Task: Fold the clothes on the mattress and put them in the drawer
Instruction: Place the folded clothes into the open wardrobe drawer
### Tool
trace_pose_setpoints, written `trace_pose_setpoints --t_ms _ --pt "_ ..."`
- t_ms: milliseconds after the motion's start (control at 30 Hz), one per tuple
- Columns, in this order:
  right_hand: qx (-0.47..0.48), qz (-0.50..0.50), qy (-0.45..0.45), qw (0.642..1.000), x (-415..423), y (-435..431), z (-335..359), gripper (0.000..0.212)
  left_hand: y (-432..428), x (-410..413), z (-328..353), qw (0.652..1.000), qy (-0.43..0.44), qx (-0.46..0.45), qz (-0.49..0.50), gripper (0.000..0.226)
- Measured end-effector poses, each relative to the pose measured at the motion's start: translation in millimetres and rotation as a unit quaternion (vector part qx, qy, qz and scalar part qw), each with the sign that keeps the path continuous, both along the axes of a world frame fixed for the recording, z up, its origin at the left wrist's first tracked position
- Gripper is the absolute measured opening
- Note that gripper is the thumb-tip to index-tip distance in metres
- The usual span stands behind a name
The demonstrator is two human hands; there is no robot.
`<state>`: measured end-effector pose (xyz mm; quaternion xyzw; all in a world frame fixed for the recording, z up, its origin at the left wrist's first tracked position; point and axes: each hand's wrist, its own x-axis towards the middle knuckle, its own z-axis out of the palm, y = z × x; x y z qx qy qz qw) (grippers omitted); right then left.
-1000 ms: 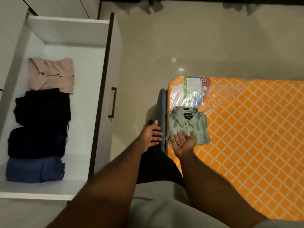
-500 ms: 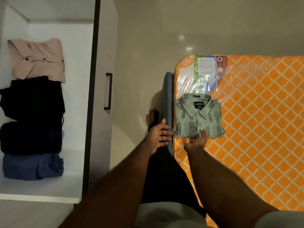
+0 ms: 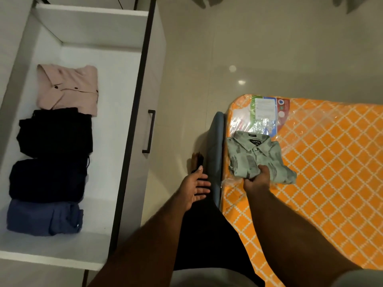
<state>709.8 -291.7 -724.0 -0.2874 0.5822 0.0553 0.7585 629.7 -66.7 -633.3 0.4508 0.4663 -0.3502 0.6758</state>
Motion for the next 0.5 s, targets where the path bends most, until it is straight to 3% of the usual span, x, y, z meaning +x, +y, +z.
trace_pose_setpoints --t_ms 167,267,367,433,500 --pt "-0.031 0.004 -0.051 0.998 28 44 67 0.053 6 4 21 0.998 0.005 -0.044 0.042 0.062" --pt "0.045 0.108 -0.126 0.985 35 82 114 0.054 15 13 40 0.990 0.003 -0.085 0.109 0.074" --pt "0.144 0.217 -0.179 0.949 40 125 170 0.050 48 23 63 0.956 -0.017 -0.143 0.254 0.091" --pt "0.181 0.282 -0.206 0.919 45 150 203 0.065 79 29 89 0.923 -0.066 -0.173 0.337 0.092" --pt "0.213 0.350 -0.221 0.885 49 171 232 0.087 115 40 112 0.900 -0.145 -0.177 0.371 0.075"
